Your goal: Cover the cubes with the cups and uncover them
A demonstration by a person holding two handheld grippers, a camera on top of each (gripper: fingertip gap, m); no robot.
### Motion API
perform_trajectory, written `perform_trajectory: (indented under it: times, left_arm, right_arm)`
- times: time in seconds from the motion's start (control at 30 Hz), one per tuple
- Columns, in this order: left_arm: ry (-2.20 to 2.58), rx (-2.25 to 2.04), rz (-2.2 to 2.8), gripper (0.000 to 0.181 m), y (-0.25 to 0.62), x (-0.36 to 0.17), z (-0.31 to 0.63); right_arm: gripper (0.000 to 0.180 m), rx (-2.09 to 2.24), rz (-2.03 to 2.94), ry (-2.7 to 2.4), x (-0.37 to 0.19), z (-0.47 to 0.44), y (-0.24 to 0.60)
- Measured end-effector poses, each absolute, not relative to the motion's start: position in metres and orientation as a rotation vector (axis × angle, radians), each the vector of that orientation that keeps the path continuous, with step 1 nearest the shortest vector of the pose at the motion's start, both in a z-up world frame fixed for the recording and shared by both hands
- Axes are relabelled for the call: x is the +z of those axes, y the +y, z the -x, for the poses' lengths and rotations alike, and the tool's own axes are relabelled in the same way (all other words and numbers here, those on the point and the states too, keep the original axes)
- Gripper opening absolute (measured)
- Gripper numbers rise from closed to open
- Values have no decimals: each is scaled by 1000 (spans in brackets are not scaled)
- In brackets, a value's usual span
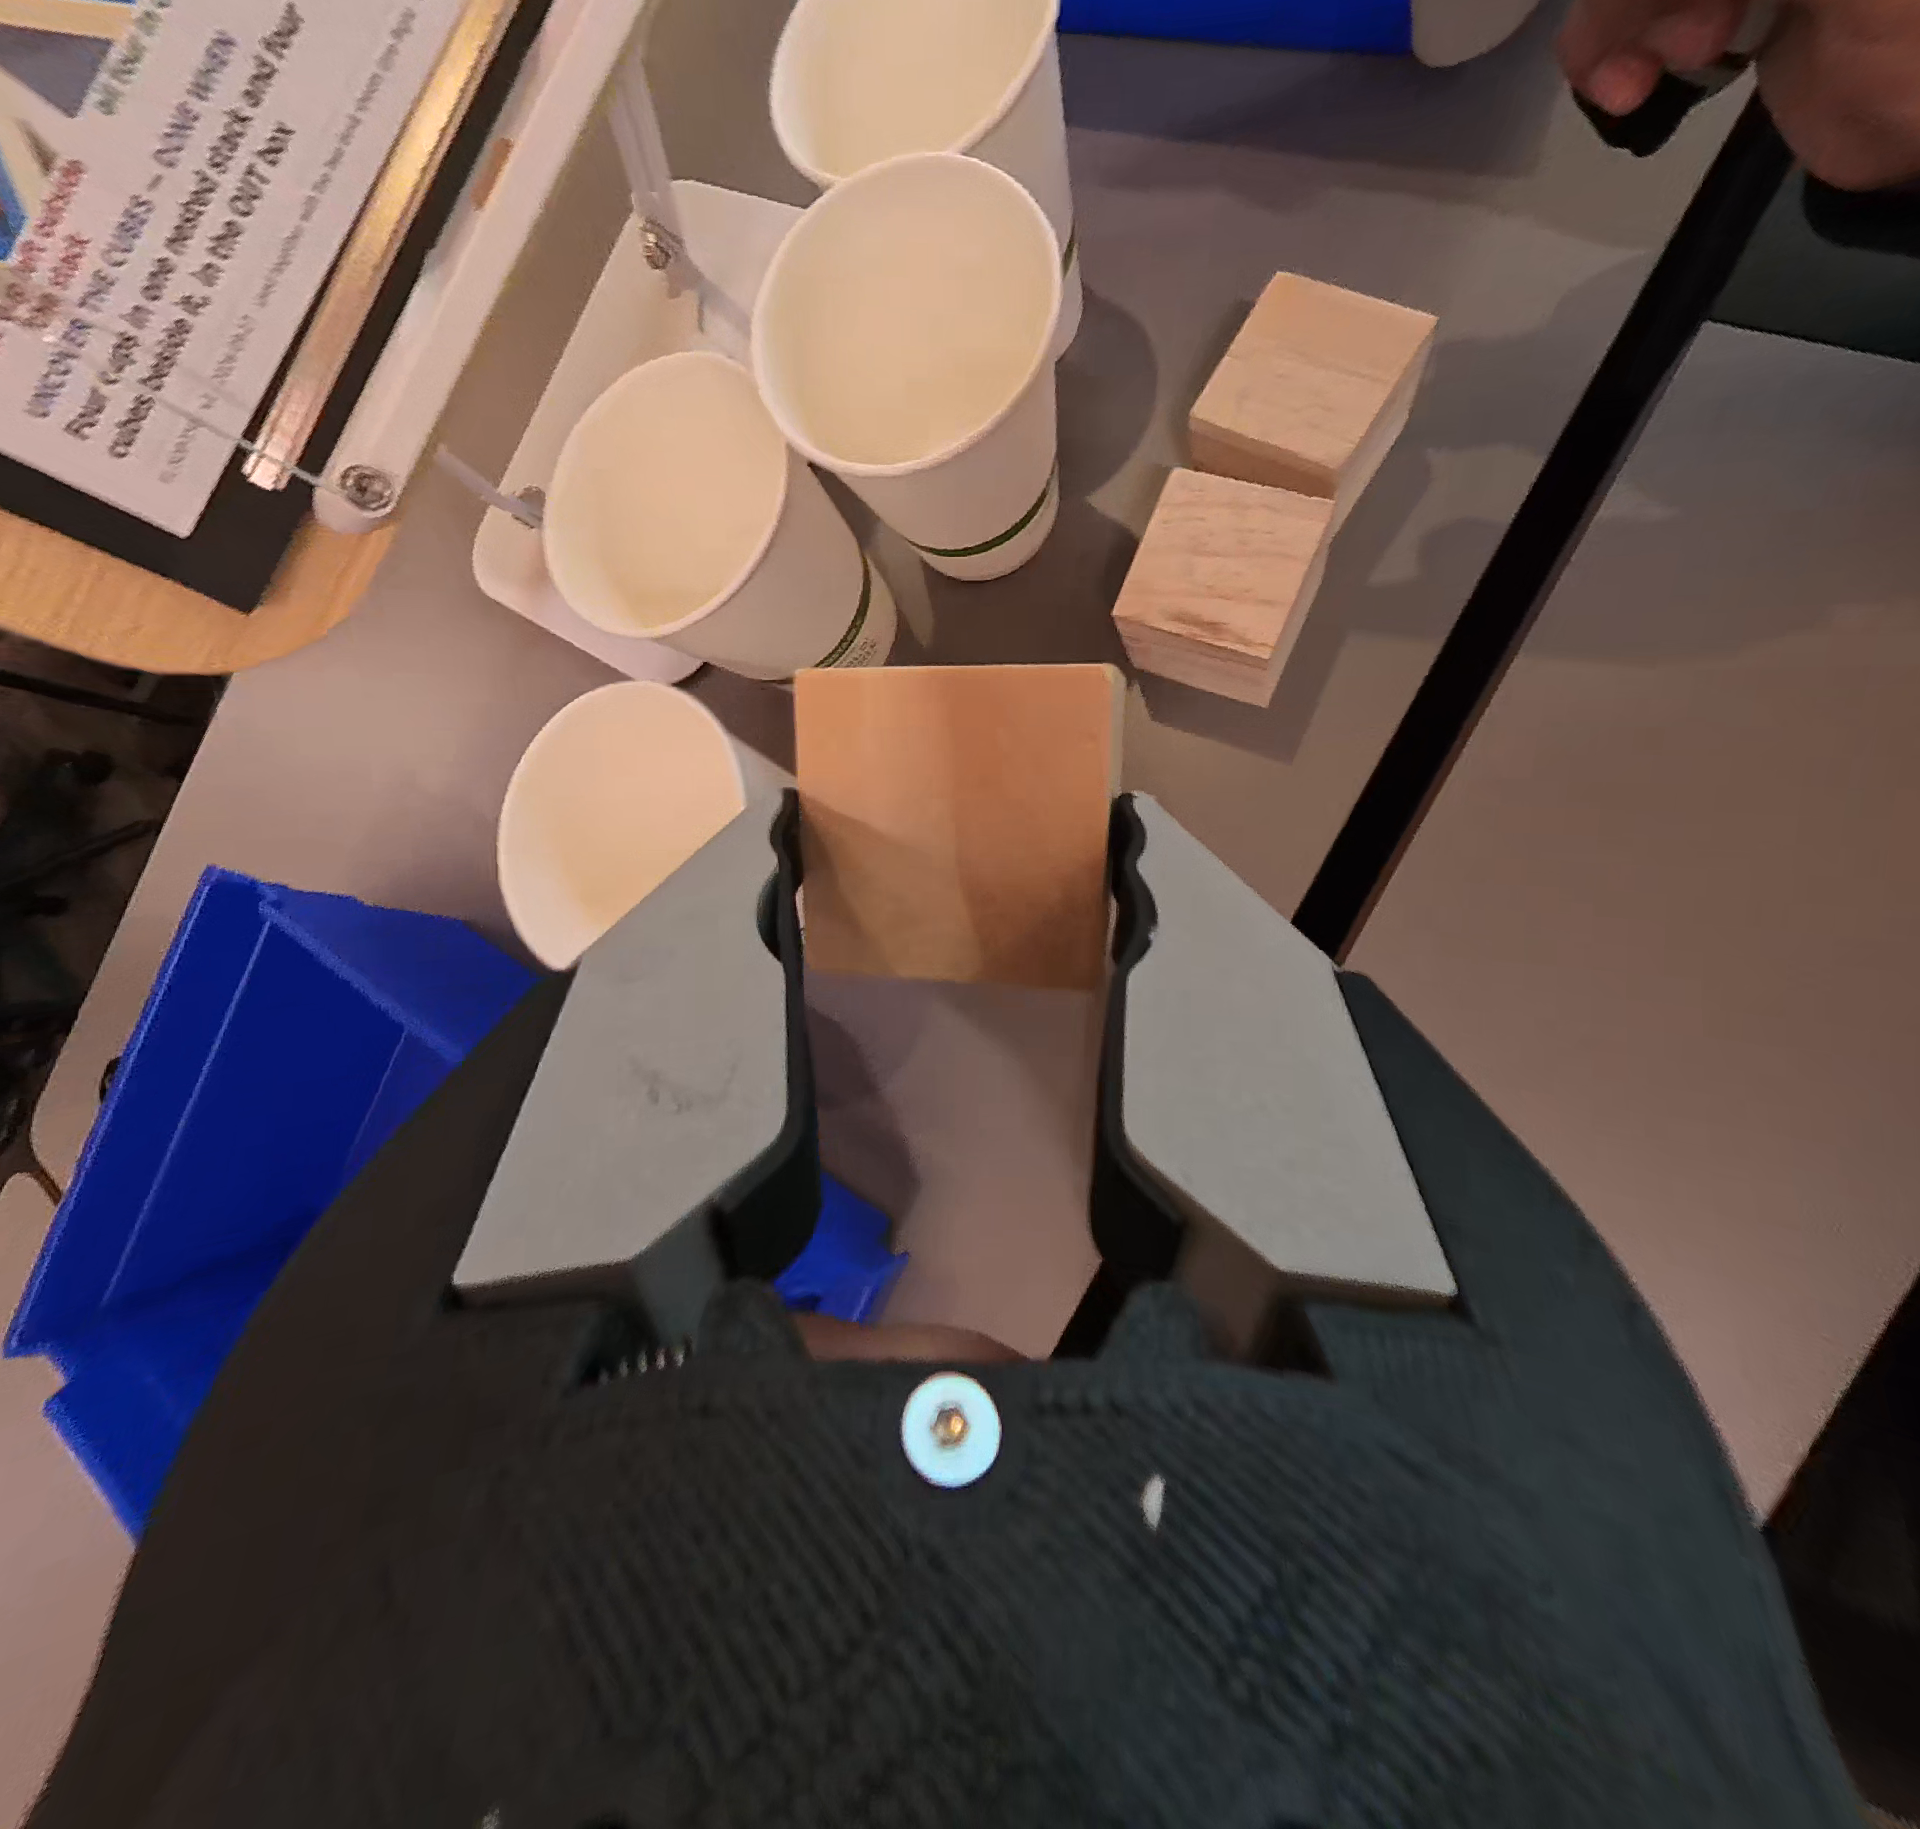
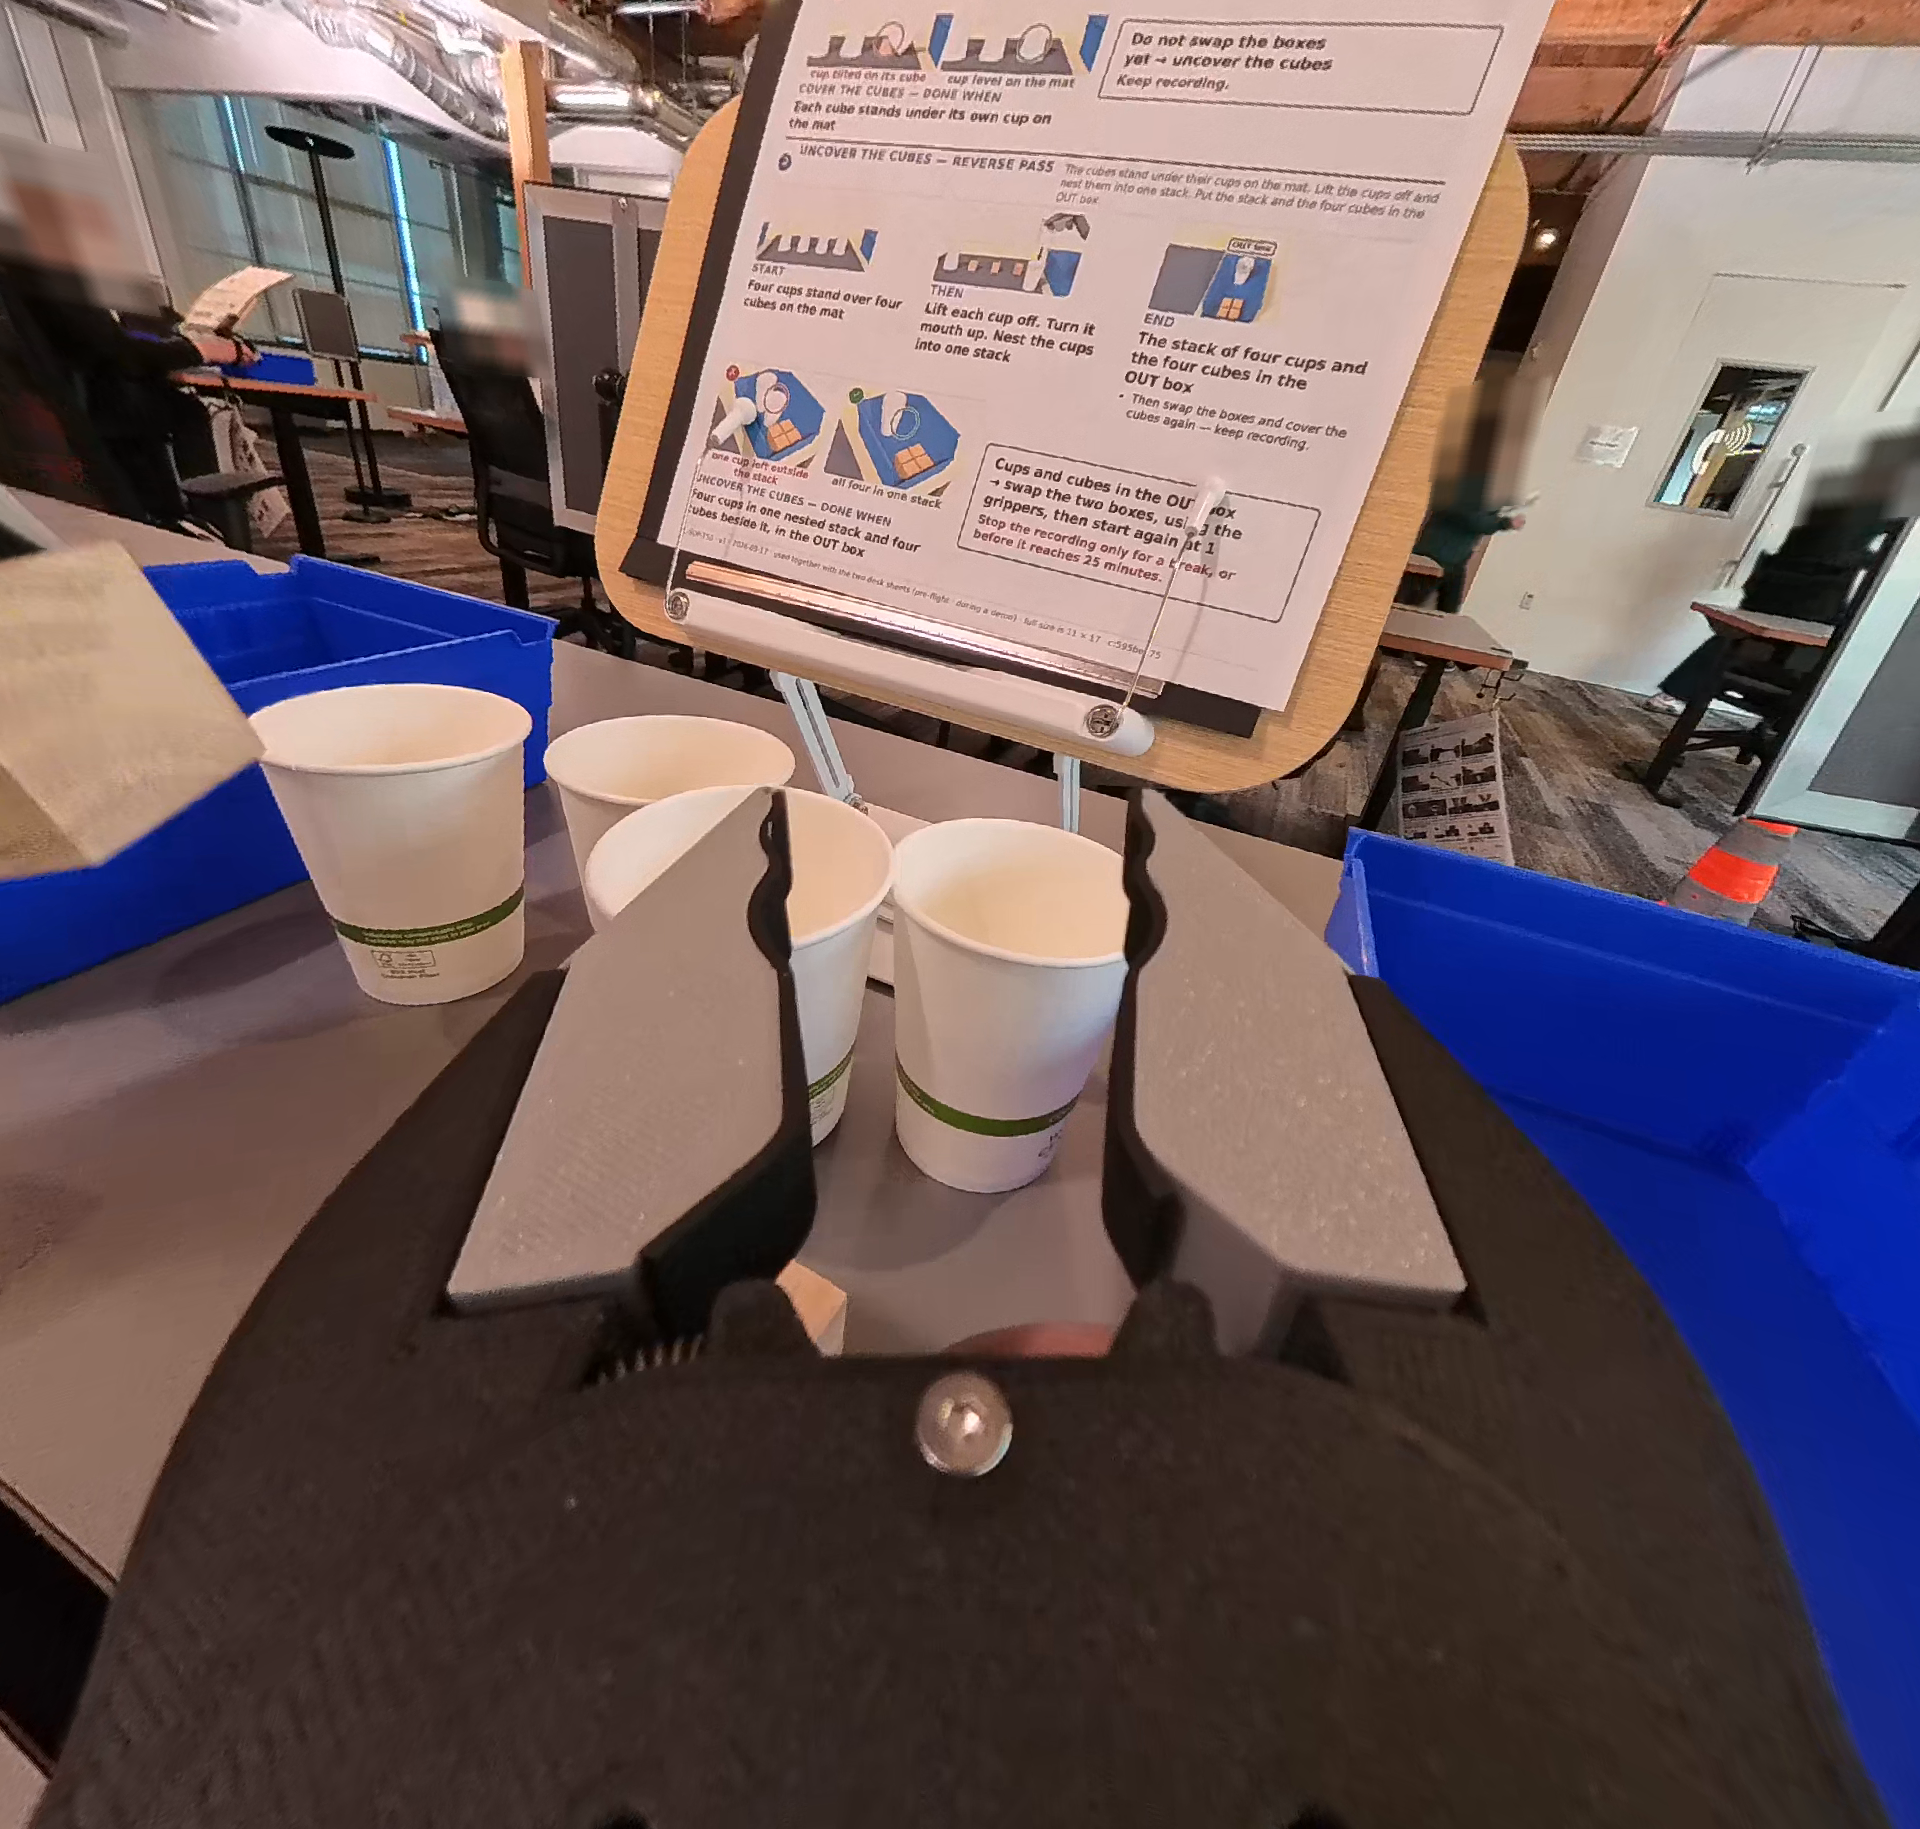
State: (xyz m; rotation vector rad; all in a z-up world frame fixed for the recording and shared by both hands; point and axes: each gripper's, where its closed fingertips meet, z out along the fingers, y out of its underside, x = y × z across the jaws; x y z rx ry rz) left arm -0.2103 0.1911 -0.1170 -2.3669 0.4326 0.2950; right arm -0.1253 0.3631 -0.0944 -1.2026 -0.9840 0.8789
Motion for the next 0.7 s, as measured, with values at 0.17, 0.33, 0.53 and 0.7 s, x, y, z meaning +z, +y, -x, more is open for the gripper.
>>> perform_trajectory:
  times: [0.17, 0.33, 0.53, 0.7]
  left_arm:
    - [494, 268, 2407, 59, 207, -135, 196]
    - [562, 244, 2462, 58, 217, -158, 186]
    - [652, 229, 2577, 58, 220, -197, 188]
    - [706, 243, 2637, 58, 225, -221, 189]
  right_arm:
    - [62, 892, 1207, -958, -91, 121, 368]
    - [62, 892, 1206, -955, -90, 121, 368]
    - [62, 897, 1201, -953, -88, 120, 367]
    - [62, 901, 1200, -950, -87, 119, 367]
